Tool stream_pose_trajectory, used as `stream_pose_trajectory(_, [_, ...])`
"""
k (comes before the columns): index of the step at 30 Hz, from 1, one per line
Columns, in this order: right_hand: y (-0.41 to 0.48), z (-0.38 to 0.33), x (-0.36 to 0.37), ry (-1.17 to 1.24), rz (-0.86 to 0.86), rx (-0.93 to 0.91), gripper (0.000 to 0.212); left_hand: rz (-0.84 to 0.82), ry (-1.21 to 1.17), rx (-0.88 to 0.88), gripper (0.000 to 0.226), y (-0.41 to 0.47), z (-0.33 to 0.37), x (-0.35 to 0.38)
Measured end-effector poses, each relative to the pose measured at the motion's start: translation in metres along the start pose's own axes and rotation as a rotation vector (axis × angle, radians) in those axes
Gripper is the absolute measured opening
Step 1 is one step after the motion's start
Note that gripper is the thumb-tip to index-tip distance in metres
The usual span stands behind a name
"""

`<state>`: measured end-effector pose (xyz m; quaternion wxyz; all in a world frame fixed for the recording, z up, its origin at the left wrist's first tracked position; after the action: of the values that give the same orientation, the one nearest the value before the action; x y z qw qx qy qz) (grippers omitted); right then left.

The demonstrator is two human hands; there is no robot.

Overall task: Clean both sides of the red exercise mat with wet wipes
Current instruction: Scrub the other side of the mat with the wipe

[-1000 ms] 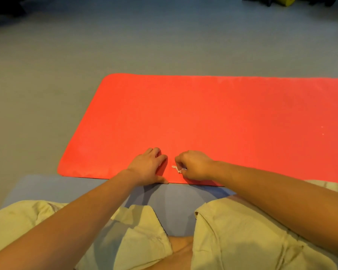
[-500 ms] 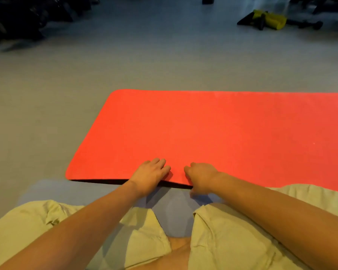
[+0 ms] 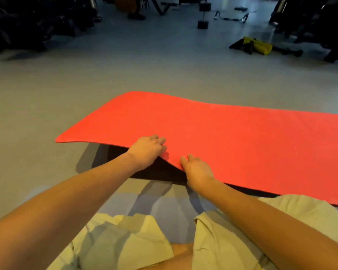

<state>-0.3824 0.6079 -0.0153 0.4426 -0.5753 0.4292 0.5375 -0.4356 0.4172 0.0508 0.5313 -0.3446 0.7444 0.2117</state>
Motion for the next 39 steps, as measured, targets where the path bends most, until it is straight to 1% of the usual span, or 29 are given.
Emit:
stream_pose_trajectory(4, [0.016,-0.014,-0.002,-0.009,0.004,-0.027,0.065,0.029,-0.025,-0.066,0.031,-0.009,-0.019,0.01])
stream_pose_trajectory(6, [0.025,-0.028,-0.004,-0.003,0.003,-0.058,0.068,0.03,-0.033,-0.102,0.03,-0.019,-0.034,0.023])
stream_pose_trajectory(8, [0.032,-0.049,-0.001,0.008,0.001,-0.113,0.065,0.016,-0.061,-0.139,0.032,-0.037,-0.049,0.041])
stream_pose_trajectory(10, [0.039,-0.074,0.005,0.035,0.001,-0.176,0.054,0.005,-0.123,-0.184,0.033,-0.06,-0.065,0.063])
stream_pose_trajectory(11, [0.042,-0.086,0.009,0.05,-0.007,-0.205,0.05,-0.004,-0.158,-0.206,0.029,-0.072,-0.072,0.072])
stream_pose_trajectory(12, [0.043,-0.098,0.013,0.065,-0.024,-0.226,0.047,-0.025,-0.186,-0.231,0.02,-0.083,-0.077,0.083])
stream_pose_trajectory(13, [0.044,-0.108,0.019,0.075,-0.054,-0.249,0.044,-0.058,-0.211,-0.244,0.01,-0.093,-0.079,0.093])
stream_pose_trajectory(14, [0.043,-0.118,0.027,0.079,-0.096,-0.279,0.041,-0.115,-0.235,-0.242,0.009,-0.101,-0.078,0.105])
stream_pose_trajectory(16, [0.038,-0.129,0.046,0.067,-0.158,-0.349,0.036,-0.269,-0.269,-0.212,0.013,-0.111,-0.068,0.126])
stream_pose_trajectory(18, [0.036,-0.128,0.061,0.085,-0.156,-0.394,0.031,-0.369,-0.338,-0.227,0.015,-0.11,-0.06,0.144])
stream_pose_trajectory(20, [0.041,-0.119,0.067,0.159,-0.149,-0.411,0.023,-0.429,-0.452,-0.271,0.028,-0.098,-0.058,0.15])
stream_pose_trajectory(21, [0.045,-0.113,0.067,0.203,-0.155,-0.425,0.02,-0.442,-0.527,-0.287,0.041,-0.09,-0.059,0.151])
stream_pose_trajectory(22, [0.049,-0.108,0.066,0.25,-0.173,-0.436,0.018,-0.433,-0.595,-0.306,0.052,-0.08,-0.06,0.151])
stream_pose_trajectory(23, [0.052,-0.104,0.066,0.291,-0.189,-0.447,0.017,-0.412,-0.638,-0.324,0.059,-0.069,-0.061,0.151])
stream_pose_trajectory(24, [0.053,-0.102,0.066,0.315,-0.19,-0.469,0.015,-0.398,-0.659,-0.344,0.06,-0.058,-0.062,0.154])
stream_pose_trajectory(27, [0.052,-0.103,0.076,0.321,-0.123,-0.578,0.017,-0.317,-0.649,-0.418,0.049,-0.034,-0.064,0.172])
stream_pose_trajectory(30, [0.058,-0.102,0.089,0.345,-0.044,-0.595,0.014,-0.083,-0.637,-0.504,0.034,-0.029,-0.064,0.191])
stream_pose_trajectory(32, [0.074,-0.099,0.091,0.357,0.002,-0.571,0.014,0.01,-0.617,-0.519,0.037,-0.032,-0.062,0.2])
stream_pose_trajectory(34, [0.099,-0.094,0.09,0.366,0.044,-0.516,0.013,0.065,-0.633,-0.518,0.046,-0.034,-0.061,0.205])
stream_pose_trajectory(35, [0.114,-0.091,0.09,0.364,0.066,-0.481,0.012,0.085,-0.656,-0.522,0.047,-0.033,-0.064,0.207])
stream_pose_trajectory(39, [0.151,-0.089,0.086,0.354,0.086,-0.357,0.013,0.15,-0.658,-0.533,0.029,-0.025,-0.072,0.211])
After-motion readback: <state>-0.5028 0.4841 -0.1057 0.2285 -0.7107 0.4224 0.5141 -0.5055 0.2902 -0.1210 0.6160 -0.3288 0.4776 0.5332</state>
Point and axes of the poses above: each hand's wrist, its own y-axis towards the middle knuckle, its own x-axis out of the palm, z = x × y, the point moved 2 cm from there along y, towards the middle knuckle, and after that the axes turned 2 degrees about y, right-handed, at the moved point
